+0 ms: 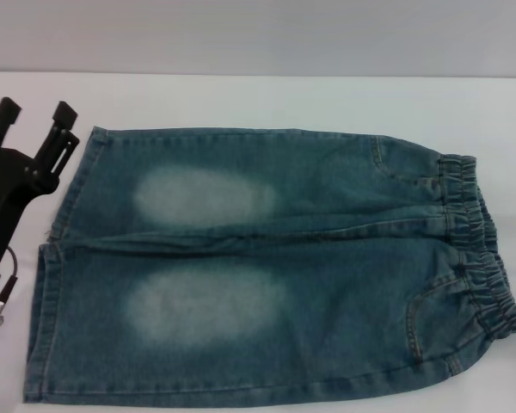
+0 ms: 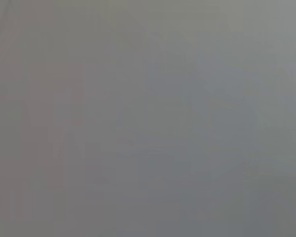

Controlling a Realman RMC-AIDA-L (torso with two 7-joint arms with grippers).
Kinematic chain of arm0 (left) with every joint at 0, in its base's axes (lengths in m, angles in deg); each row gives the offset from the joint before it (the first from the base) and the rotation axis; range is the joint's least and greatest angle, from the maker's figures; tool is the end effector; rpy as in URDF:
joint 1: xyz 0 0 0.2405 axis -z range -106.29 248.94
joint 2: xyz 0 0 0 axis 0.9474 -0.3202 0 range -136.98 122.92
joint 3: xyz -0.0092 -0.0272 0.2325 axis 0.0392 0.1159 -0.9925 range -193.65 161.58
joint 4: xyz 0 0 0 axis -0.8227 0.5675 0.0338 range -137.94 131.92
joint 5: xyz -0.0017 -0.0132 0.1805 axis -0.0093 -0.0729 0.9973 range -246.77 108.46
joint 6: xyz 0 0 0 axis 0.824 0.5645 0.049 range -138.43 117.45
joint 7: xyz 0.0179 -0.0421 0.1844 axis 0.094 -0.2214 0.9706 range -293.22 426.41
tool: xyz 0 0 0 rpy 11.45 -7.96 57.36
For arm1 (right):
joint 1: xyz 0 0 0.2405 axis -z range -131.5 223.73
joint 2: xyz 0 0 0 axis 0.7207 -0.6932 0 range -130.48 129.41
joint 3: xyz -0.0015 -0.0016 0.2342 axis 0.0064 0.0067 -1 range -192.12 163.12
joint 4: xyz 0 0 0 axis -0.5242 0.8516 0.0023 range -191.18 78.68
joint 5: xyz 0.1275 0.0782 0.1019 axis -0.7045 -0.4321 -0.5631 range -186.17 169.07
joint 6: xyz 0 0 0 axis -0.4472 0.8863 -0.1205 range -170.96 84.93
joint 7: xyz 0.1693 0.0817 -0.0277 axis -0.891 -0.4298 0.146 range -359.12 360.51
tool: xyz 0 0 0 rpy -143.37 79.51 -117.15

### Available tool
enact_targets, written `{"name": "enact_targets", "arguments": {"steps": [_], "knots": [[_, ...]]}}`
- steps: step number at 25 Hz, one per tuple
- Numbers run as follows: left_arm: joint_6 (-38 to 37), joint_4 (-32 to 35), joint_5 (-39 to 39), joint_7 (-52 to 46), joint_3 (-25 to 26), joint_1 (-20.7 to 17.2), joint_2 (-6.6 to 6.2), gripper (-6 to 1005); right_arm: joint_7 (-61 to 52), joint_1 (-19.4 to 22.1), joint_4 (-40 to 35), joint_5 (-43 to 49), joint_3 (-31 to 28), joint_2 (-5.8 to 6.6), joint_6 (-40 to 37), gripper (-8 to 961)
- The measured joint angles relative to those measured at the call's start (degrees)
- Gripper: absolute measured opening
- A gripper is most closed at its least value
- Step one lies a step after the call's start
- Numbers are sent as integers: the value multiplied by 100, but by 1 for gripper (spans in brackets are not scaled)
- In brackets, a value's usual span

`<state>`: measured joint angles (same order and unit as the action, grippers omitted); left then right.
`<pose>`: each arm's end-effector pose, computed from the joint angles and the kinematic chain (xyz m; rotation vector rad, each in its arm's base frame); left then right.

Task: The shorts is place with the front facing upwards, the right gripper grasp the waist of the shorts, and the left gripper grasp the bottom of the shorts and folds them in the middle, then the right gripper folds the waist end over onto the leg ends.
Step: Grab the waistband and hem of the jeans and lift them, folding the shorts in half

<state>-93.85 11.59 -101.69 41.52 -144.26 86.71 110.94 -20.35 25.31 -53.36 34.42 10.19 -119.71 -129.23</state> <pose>-0.2519 0.3016 0.0156 -1.6400 -0.5679 -1.1188 0.3225 0.3057 0.0837 -1.2101 0.5822 0.8932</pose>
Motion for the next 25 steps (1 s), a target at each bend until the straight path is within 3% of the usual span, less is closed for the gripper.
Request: {"name": "enact_targets", "arguments": {"steps": [6,10,12,15,16,17,20,25], "knots": [[-97,-297,33,-564,-13,228,-47,811,-46,80,1,0,-68,-2,-55,797],[-145,-414,274,-1133,-16,436,-208,811,-147,142,0,1,-171,-2,-142,798],[-203,-425,580,-1536,-28,586,-390,811,-159,170,-7,0,-200,0,-146,798],[-343,-447,1267,-2727,-37,901,-821,811,-161,199,-40,1,-242,4,-148,798],[-380,-472,1417,-2972,-38,968,-909,811,-161,207,-57,1,-245,6,-146,798],[-464,-544,1679,-3441,-36,1117,-1095,811,-162,211,-76,1,-245,10,-136,798],[-941,-978,2429,-4534,-41,1483,-1423,811,-163,223,-111,1,-246,18,-108,797],[-2136,-2037,3282,-5752,-209,2014,-1627,811,-163,214,-223,1,-246,31,59,797]]}}
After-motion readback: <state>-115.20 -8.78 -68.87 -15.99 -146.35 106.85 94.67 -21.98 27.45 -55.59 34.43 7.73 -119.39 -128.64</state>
